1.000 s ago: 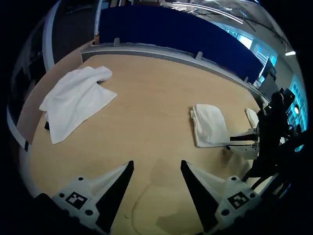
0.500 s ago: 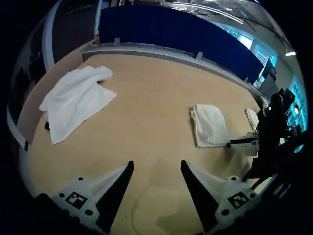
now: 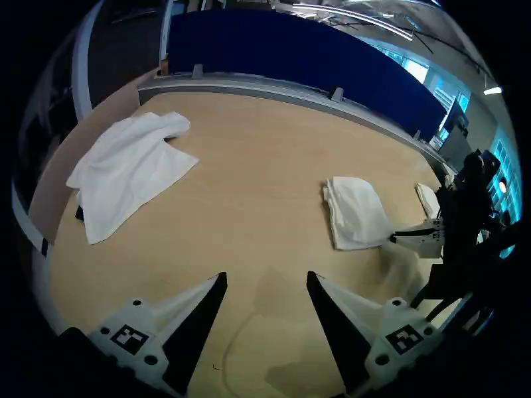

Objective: Fold towel

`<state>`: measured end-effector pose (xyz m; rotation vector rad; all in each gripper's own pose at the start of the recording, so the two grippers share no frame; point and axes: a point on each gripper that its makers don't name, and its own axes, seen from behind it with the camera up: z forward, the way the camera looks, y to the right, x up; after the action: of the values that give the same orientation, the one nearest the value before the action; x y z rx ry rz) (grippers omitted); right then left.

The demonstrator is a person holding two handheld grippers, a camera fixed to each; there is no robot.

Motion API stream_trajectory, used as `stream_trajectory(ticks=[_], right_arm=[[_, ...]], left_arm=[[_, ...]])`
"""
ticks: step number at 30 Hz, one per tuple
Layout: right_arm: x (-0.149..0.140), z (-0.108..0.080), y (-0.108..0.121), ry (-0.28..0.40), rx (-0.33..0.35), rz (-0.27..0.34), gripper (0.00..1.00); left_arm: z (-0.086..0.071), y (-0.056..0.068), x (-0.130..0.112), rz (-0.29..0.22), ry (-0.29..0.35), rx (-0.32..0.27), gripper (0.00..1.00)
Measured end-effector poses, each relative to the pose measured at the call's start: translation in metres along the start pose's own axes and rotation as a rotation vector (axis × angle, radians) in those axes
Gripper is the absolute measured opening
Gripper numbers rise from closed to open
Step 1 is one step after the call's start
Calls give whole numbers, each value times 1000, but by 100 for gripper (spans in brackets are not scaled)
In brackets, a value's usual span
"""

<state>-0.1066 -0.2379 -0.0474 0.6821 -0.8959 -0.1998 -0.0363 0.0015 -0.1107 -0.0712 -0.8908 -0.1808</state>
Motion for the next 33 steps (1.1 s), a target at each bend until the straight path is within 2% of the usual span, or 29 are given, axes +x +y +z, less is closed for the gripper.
stream_trajectory(ticks=[6, 14, 18, 24, 33], right_arm=[[43, -22, 2, 71, 1, -1, 7], [109, -65, 11, 170, -13, -3, 6], [132, -86, 17, 209, -21, 2, 6], [149, -111, 30, 236, -49, -12, 6], [149, -131, 48, 256, -93, 10, 6]], left_arm=[[-1, 2, 4, 3, 11, -5, 89], [-2, 6, 10, -3, 28, -16, 89], [-3, 9, 12, -3, 33, -23, 89], [-3, 13, 16, 0, 45, -34, 89], [-7, 20, 21, 5, 52, -48, 89]])
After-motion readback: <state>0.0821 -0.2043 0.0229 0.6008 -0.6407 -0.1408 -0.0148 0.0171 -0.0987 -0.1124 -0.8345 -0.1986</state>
